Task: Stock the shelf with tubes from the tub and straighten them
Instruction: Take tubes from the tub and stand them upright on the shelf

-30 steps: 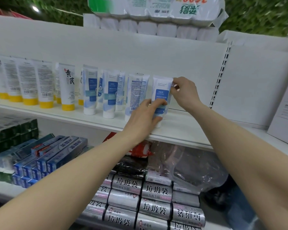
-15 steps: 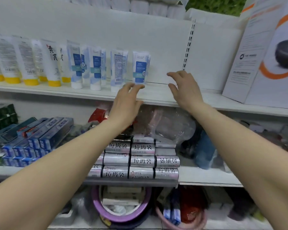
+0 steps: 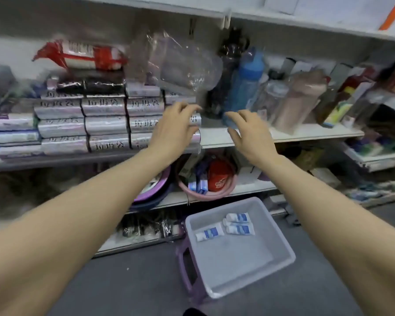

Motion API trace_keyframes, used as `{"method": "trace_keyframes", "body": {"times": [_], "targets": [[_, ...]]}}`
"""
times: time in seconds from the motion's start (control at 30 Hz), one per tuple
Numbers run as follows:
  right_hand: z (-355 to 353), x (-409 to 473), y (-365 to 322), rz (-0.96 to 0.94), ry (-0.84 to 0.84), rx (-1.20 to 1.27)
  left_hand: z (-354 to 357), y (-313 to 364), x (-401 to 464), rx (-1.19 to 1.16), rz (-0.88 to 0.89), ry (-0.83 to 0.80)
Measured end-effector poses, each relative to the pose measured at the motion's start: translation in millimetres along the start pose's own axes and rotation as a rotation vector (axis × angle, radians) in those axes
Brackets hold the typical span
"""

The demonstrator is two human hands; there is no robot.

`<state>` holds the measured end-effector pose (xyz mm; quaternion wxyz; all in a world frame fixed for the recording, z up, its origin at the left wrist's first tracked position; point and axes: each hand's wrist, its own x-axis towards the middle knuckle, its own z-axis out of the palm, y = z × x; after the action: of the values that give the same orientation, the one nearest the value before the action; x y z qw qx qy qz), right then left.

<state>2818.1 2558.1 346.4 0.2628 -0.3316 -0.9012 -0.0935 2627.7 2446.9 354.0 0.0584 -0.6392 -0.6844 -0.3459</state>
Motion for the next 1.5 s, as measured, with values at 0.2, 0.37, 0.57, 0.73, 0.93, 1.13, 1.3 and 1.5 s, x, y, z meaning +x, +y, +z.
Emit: {"method": "trace_keyframes", "body": {"times": [0.2,0.37,0.57,0.73,0.93,1.13,1.3,1.5], "targets": [[76.0,-96.9,52.6,0.140,-0.207,0.061,112.3,4.1,-41.7,-0.043,-0.053,-0.250],[141.3,-168.4,97.8,0.259,-0.368,0.161,210.9,5.4,-84.1,-0.055,-0.128,-0.416],[218.6,-247.1,154.6,0.386,-0.627,0.232,309.3,-2.4,-132.3,-0.039,-0.270,-0.623],[273.8,-290.5,190.7,0.444,-0.849,0.199,373.0,-14.1,-173.7,-0.028,-0.421,-0.788],[333.4,-307.0,225.9,0.438,-0.983,0.184,431.7,-32.8,-207.9,0.045,-0.498,-0.926],[388.4,-301.7,242.9,0.377,-1.040,0.196,475.6,-55.3,-225.7,0.122,-0.509,-1.017],[412.3,-310.8,241.2,0.428,-1.017,0.266,497.0,-66.5,-235.4,0.173,-0.480,-1.049],[409.0,-326.9,234.1,0.569,-1.001,0.258,509.4,-66.9,-241.1,0.294,-0.475,-1.087]]}}
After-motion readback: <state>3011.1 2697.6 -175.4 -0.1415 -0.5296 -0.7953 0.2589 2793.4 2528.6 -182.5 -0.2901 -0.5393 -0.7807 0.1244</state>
